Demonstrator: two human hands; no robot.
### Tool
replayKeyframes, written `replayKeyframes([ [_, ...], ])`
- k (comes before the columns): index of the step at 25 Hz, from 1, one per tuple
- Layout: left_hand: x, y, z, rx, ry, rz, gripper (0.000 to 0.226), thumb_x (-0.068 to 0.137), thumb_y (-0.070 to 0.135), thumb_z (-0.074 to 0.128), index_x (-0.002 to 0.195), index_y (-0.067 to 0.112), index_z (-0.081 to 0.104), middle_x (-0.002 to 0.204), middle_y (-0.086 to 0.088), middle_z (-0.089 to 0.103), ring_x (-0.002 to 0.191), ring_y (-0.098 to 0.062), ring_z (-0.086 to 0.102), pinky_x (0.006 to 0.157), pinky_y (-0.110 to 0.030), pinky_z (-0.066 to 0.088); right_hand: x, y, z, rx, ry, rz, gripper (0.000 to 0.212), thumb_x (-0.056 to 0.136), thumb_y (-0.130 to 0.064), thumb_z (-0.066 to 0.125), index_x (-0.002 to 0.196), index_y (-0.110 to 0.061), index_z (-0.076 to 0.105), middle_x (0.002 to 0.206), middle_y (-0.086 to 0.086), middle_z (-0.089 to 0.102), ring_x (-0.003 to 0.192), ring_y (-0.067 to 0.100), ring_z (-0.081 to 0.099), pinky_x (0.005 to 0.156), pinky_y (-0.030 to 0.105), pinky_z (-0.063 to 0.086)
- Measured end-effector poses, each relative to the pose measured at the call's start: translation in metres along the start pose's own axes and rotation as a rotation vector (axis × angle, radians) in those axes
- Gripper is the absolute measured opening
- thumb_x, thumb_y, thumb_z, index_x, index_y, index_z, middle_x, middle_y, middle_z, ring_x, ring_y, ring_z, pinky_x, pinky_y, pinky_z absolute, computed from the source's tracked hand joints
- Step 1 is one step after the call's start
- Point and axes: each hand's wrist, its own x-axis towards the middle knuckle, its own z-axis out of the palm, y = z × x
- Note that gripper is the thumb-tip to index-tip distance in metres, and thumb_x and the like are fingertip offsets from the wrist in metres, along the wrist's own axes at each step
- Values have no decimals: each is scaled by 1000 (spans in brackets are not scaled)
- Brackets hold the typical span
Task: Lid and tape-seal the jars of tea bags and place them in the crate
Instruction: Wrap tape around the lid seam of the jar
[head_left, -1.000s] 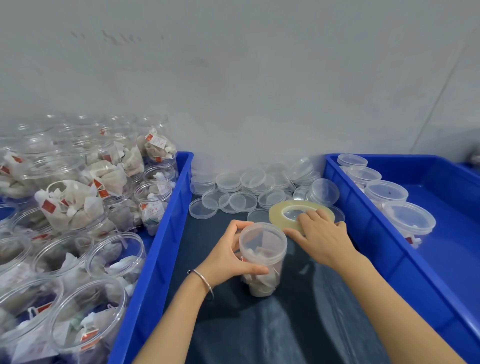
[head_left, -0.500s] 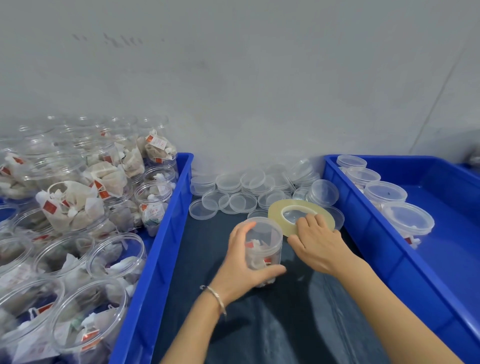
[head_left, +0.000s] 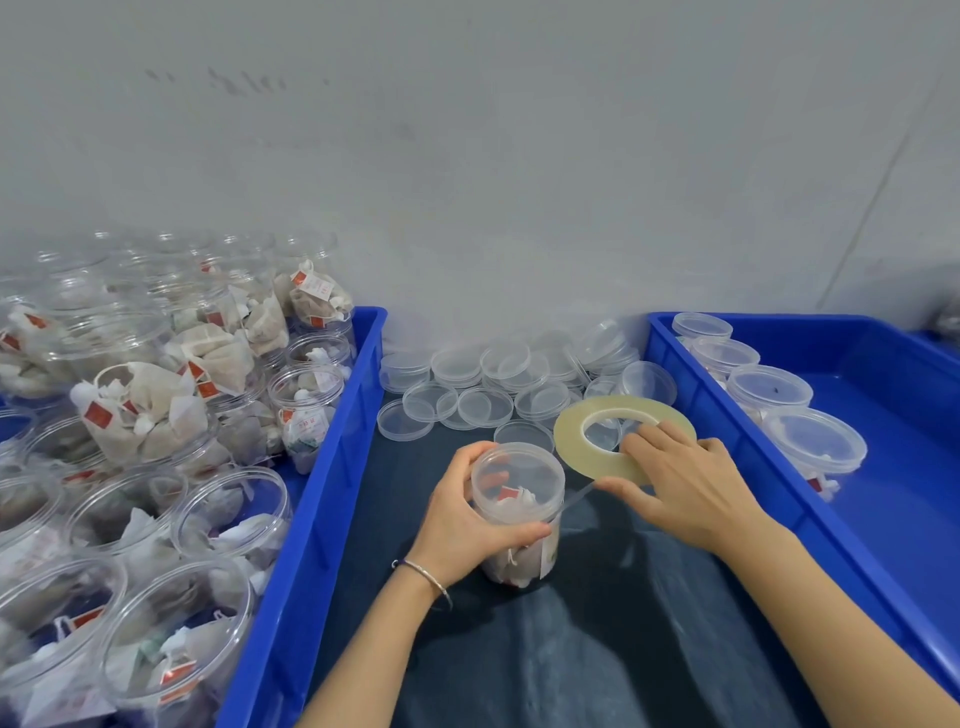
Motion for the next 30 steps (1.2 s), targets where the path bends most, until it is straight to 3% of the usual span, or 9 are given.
replayKeyframes([
  [5,4,-1,-9,-18,-99,-5,82,52,5,92,122,20,52,120,10,62,112,-1,58,88,-18,48,7,-10,6,181,-52,3,34,89,-54,22,88,-23,37,99,-10,39,93,10,35,73,29,31],
  [9,8,4,-17,5,-184,-32,83,57,5,90,128,23,50,125,10,59,117,-3,55,90,-18,48,15,-25,3,201,-89,12,30,97,-49,26,90,-21,33,102,-7,35,96,11,29,78,34,40],
  [13,9,13,-25,54,-210,-118,100,64,8,87,144,29,31,133,11,42,119,4,48,82,-9,46,12,-32,8,191,-110,33,31,99,-50,24,92,-22,32,101,-7,32,101,12,31,83,38,43],
  [15,10,18,-29,103,-241,-109,96,70,10,83,145,31,27,140,13,40,127,-1,45,92,-13,44,10,-33,9,173,-109,42,33,98,-52,23,93,-21,34,101,-7,32,100,13,31,82,38,43],
  [17,10,27,-21,306,-266,-98,87,75,26,79,145,28,27,150,11,26,139,-8,29,106,-21,33,9,-34,8,157,-103,54,36,99,-52,22,98,-19,39,102,-6,32,102,14,33,82,37,41],
  [19,10,35,-1,542,-184,-130,91,71,51,76,142,22,28,152,8,18,142,-13,18,113,-35,26,9,-36,7,139,-104,62,41,99,-52,22,105,-17,43,107,-4,37,107,15,34,83,38,41],
  [21,11,42,22,755,-44,-147,89,70,65,67,135,18,30,147,3,25,139,-22,19,109,-51,29,10,-37,5,129,-100,76,43,99,-52,22,107,-16,43,113,-3,40,110,16,35,84,38,42],
  [24,16,40,36,938,41,-122,81,79,70,53,141,25,27,148,0,24,142,-24,10,109,-59,22,9,-35,2,101,-95,98,46,98,-54,20,109,-16,44,118,-3,41,115,16,35,84,39,44],
  [30,19,40,35,937,-50,-130,55,88,60,46,138,44,31,149,-4,20,141,-29,8,108,-64,14,10,-39,4,40,-88,123,51,97,-57,18,113,-16,44,120,-4,42,119,16,35,85,39,45],
])
